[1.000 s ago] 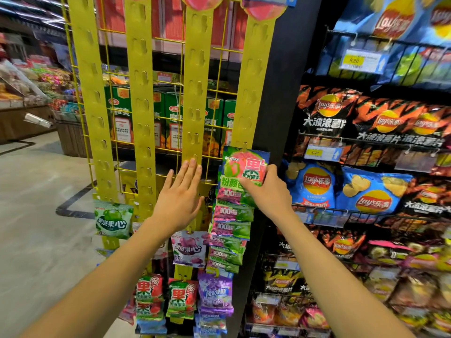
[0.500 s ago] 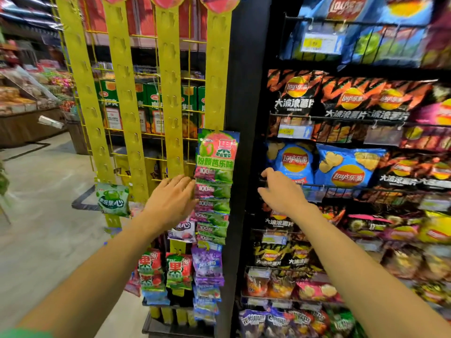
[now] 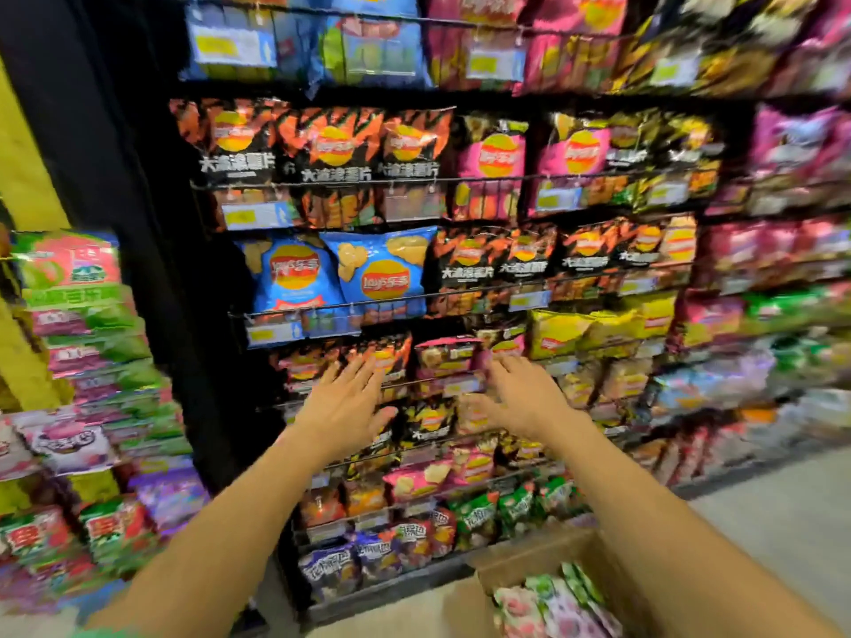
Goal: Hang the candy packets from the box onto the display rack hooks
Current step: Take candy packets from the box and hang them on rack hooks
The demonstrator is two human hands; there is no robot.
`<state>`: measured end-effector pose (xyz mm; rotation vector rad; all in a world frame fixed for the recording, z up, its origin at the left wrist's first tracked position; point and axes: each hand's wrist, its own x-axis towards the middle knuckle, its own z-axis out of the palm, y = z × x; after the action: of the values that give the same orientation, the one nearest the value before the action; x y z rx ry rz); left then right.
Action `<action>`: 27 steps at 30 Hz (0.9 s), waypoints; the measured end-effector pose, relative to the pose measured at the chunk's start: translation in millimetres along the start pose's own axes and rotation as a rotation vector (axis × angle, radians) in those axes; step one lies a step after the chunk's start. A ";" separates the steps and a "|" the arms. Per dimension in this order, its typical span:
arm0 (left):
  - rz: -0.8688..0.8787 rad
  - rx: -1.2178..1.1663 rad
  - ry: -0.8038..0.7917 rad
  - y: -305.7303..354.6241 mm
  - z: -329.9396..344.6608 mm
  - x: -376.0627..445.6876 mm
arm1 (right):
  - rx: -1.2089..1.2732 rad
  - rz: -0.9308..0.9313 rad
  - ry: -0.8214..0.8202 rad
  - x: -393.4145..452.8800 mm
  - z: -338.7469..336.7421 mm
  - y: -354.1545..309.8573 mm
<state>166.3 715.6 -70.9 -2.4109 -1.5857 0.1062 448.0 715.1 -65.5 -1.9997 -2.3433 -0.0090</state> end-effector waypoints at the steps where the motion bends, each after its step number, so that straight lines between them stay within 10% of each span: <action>1: 0.032 -0.002 -0.009 26.0 -4.8 14.7 | -0.005 0.039 -0.007 -10.1 1.8 24.6; 11: 0.343 -0.040 -0.058 225.4 -5.6 145.9 | -0.031 0.381 -0.131 -97.2 23.0 224.8; 27: 0.367 -0.130 -0.170 320.5 62.3 278.5 | -0.030 0.449 -0.249 -52.3 68.7 389.0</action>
<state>552.6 860.1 -189.4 -2.8390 -1.2258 0.2899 837.1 728.0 -150.4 -2.6284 -1.9609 0.2389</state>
